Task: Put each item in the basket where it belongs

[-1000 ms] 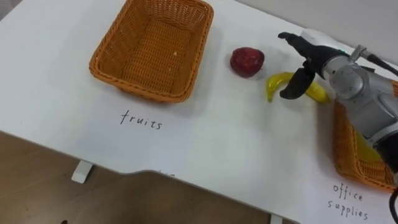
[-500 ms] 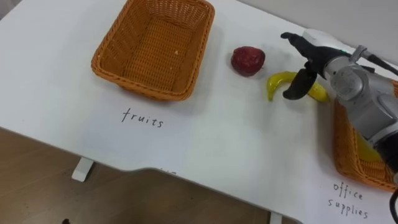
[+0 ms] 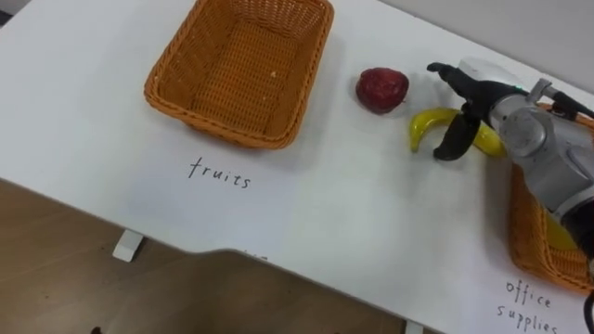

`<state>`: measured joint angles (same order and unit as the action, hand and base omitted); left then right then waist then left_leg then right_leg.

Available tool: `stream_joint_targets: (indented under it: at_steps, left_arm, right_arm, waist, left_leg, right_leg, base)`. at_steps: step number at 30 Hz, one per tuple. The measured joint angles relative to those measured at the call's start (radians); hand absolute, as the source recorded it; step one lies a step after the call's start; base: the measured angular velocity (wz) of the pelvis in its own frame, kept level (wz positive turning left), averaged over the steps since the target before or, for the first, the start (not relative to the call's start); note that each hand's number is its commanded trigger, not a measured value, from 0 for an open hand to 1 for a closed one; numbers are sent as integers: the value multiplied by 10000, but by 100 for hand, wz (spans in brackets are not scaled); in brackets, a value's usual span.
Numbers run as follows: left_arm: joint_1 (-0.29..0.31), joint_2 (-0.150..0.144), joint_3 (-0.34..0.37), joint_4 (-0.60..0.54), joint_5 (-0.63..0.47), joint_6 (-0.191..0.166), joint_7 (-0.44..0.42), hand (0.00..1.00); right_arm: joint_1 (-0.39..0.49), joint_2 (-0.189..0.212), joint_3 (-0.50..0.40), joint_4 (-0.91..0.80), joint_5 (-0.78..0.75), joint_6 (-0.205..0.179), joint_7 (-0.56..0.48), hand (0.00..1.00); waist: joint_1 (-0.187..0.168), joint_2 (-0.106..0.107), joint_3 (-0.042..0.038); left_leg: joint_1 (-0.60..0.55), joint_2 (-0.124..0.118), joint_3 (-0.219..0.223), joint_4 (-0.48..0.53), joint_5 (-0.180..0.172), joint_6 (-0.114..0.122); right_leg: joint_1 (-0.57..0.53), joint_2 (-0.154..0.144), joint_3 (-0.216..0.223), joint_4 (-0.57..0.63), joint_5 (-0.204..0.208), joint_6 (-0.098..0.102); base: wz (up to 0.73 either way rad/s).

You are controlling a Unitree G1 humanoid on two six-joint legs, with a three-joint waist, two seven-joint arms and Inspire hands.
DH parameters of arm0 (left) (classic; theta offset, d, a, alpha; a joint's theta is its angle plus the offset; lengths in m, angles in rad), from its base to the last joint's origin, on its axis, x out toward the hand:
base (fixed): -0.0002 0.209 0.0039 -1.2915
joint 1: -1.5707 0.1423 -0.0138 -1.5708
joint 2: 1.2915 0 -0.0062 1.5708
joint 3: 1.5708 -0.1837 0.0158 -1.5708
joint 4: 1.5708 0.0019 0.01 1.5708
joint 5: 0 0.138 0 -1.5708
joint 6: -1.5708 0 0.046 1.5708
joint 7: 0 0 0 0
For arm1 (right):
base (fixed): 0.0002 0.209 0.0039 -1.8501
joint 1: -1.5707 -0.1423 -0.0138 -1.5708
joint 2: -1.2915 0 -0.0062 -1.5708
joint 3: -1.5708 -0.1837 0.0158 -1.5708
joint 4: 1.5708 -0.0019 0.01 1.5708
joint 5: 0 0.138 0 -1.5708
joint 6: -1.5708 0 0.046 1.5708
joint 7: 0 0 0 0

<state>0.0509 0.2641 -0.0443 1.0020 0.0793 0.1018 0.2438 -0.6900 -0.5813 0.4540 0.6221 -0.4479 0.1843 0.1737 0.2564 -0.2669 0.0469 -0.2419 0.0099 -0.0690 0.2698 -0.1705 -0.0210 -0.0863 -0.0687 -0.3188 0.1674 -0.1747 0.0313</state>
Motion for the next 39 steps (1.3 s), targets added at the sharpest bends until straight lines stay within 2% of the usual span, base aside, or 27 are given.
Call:
stream_joint_targets:
  at_steps: [8,17,18,19,20,21,29,30,34,39]
  left_arm:
    - [-1,2,0,26,12,0,-1,0]
    - [-48,4,1,142,27,0,-1,0]
    - [-78,5,1,194,27,-5,-2,0]
    - [-79,10,1,220,27,-5,-2,0]
    - [-79,12,1,241,27,-4,-2,0]
    - [-78,19,2,301,23,-3,-3,0]
    - [-68,30,-4,366,25,11,-17,0]
    - [-79,31,-6,343,26,11,-83,0]
    - [-152,67,-213,252,27,6,-178,0]
    - [-143,233,-398,256,79,25,-184,0]
  right_arm:
    - [1,0,7,208,-361,-84,4,0]
    - [4,0,6,371,-337,-209,-72,0]
    - [3,0,6,436,-310,-214,-133,9]
    - [3,0,6,477,-296,-225,-209,36]
    - [3,0,6,508,-294,-236,-236,75]
    - [3,0,6,604,-282,-304,-309,100]
    - [20,0,168,824,-226,-310,-163,100]
    - [19,0,249,893,-225,-313,-219,100]
    - [17,1,257,1098,-241,-290,-468,100]
    - [25,13,345,1087,-238,-289,-388,100]
  waist:
    - [72,22,17]
    - [421,20,14]
    - [474,21,14]
    - [497,22,14]
    - [506,23,14]
    - [511,23,14]
    - [481,35,13]
    - [464,75,23]
    - [522,262,-15]
    - [516,283,-24]
  left_leg:
    - [-2,0,3,6,2,-3]
    - [-1,2,-21,24,4,-5]
    - [-1,2,-22,28,4,-5]
    - [-1,2,-29,29,4,-6]
    - [-2,1,-33,29,4,-6]
    - [-2,0,-40,30,5,-6]
    - [-12,6,-55,71,14,-20]
    - [-16,6,-74,126,13,-21]
    - [-97,10,-161,202,20,-34]
    - [-110,38,-163,207,32,-52]
  right_leg:
    - [-4,3,0,15,7,-11]
    - [10,10,-15,12,12,-20]
    - [10,10,-14,8,12,-20]
    - [10,10,-17,7,12,-20]
    - [11,10,-20,7,13,-20]
    - [17,10,-34,7,13,-20]
    - [38,17,-78,18,34,-49]
    - [71,25,-96,16,39,-57]
    - [74,48,-185,20,58,-83]
    - [76,61,-312,25,67,-98]
  base:
    - [0]
    - [0]
    - [0]
    - [0]
    - [0]
    - [0]
    - [0]
    - [8]
    - [6]
    - [0]
